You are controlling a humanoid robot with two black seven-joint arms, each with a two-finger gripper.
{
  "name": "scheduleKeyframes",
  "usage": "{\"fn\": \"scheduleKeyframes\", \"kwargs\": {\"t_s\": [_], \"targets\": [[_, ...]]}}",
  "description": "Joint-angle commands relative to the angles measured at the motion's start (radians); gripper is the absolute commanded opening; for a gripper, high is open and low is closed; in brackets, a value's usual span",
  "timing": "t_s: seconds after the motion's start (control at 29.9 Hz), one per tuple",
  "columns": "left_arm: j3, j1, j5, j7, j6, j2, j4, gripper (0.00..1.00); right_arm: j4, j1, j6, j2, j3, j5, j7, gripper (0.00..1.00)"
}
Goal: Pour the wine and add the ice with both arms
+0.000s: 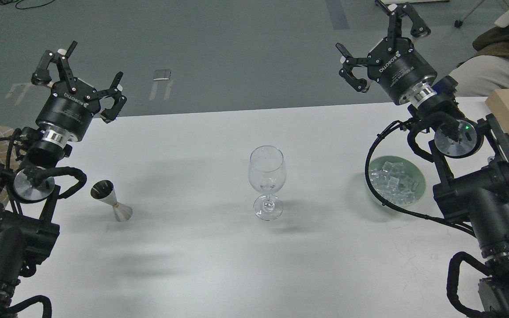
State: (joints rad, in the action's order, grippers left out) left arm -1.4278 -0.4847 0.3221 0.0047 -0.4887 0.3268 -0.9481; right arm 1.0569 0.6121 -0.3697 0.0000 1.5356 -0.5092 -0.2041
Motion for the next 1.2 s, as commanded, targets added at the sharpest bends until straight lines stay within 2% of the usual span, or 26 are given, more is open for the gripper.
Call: {"fn": "scheduleKeyframes", "kwargs": {"t_s": [0.0,1.0,1.17], "targets": [[0.0,0.002,0.0,0.0,0.0,0.0,0.0,0.98,-0.002,0.0,0.002,0.0,0.0,0.0,0.0,1.0],[0.0,0.002,-0.002,-0.002,0.0,-0.006,-0.003,0.98,-0.002,0.0,0.005,0.0,0.0,0.0,0.0,1.0],[0.0,0.002,-0.002,0.011,0.0,0.0,-0.014,0.98,0.0,-0.002,0.005,0.0,0.0,0.0,0.0,1.0]]}}
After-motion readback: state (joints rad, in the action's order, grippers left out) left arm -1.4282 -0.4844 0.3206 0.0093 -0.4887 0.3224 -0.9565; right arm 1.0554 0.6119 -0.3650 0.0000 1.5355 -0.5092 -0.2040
